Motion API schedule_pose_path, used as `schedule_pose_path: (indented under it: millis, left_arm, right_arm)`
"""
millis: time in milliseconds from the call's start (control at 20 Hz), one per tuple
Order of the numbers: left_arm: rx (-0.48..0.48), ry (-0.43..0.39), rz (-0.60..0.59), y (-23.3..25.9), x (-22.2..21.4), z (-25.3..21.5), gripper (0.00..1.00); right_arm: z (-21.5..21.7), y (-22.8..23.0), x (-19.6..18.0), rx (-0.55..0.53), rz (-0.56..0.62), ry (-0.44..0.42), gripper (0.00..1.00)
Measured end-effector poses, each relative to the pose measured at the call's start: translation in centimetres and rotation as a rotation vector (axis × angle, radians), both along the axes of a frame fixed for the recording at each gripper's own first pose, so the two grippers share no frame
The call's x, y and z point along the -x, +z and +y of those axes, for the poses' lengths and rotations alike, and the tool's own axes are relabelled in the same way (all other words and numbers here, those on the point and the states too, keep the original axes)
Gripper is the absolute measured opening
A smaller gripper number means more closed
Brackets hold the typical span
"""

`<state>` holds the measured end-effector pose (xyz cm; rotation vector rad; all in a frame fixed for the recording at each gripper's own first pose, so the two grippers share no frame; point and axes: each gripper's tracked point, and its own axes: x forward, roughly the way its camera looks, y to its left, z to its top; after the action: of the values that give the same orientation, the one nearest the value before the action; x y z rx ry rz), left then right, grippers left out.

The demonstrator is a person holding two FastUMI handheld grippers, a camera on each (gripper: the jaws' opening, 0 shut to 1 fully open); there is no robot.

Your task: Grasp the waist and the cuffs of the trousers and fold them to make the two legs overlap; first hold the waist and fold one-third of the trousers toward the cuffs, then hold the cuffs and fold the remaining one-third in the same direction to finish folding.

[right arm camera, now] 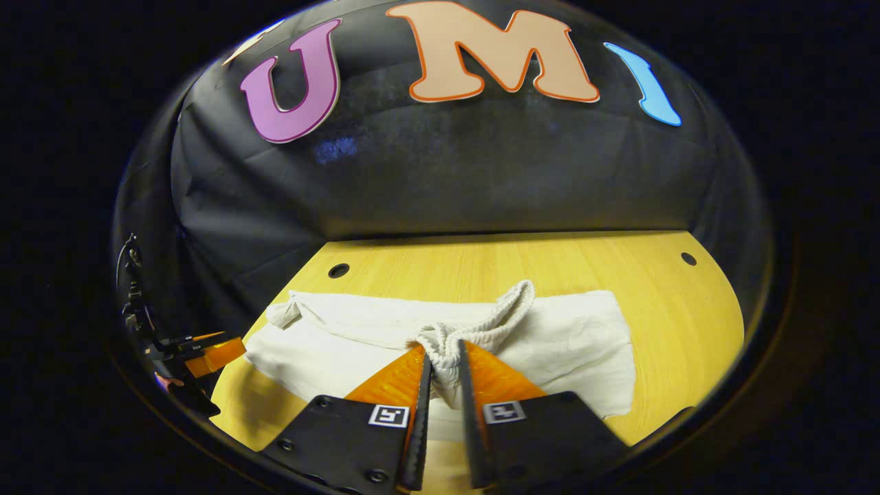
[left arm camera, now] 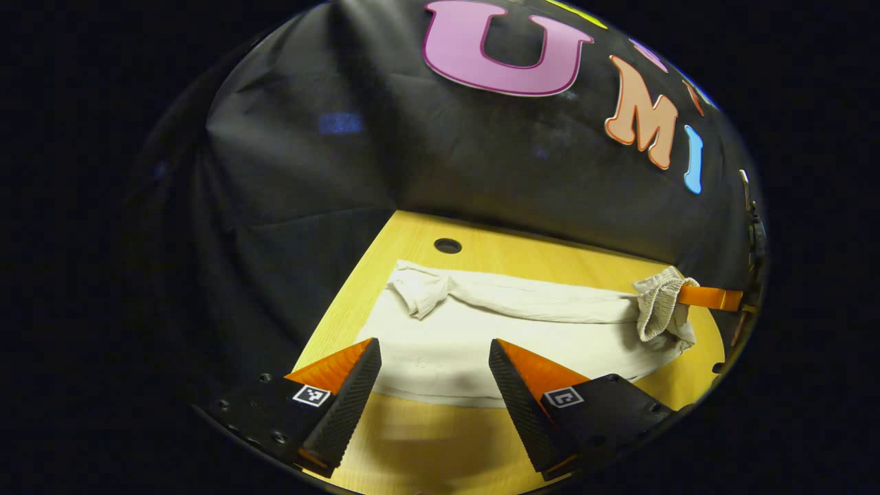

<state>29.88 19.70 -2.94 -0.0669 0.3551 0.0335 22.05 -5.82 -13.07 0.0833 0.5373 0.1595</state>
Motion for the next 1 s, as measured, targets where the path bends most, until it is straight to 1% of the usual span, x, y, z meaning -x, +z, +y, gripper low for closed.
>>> schedule_pose_path:
  millis: [50,100,150,200,250,300,400,550,700,1000]
  left_arm:
    - [0.001,0.01,0.011,-0.4,0.0,0.5,0.96]
    - [0.001,0.017,0.02,-0.7,0.1,0.9,0.96]
    - [0.002,0.027,0.024,-1.0,0.0,1.2,0.97]
    - [0.0,0.036,0.028,-1.3,0.0,1.7,0.96]
    - [-0.003,0.043,0.034,-1.5,0.0,2.1,0.96]
    - [-0.007,0.048,0.038,-1.8,0.0,2.5,0.96]
    - [-0.014,0.058,0.053,-2.5,-0.3,3.1,0.96]
    - [-0.019,0.058,0.09,-3.8,-0.5,3.8,0.96]
    - [-0.03,0.073,0.116,-4.8,-0.8,4.5,0.96]
    - [-0.045,0.094,0.174,-6.7,-1.0,5.2,0.96]
  right_arm:
    - [-0.1,-0.5,-0.1,0.005,0.016,0.004,0.41]
    - [-0.1,-0.5,0.1,-0.001,0.023,0.013,0.39]
    - [-0.9,-0.6,0.0,0.003,0.023,0.006,0.7]
    - [-1.8,-0.4,-0.2,0.016,0.02,-0.002,0.8]
    - [-2.3,-0.8,-0.1,0.023,0.021,-0.011,1.0]
    - [-3.0,-0.8,-0.2,0.032,0.022,-0.022,0.96]
    - [-3.9,-1.0,0.9,0.033,0.031,-0.044,0.97]
    - [-5.6,-1.5,1.6,0.05,0.048,-0.067,0.97]
    - [-6.9,-1.7,2.2,0.035,0.062,-0.098,0.97]
    - [-8.1,-2.0,2.6,0.023,0.074,-0.134,0.96]
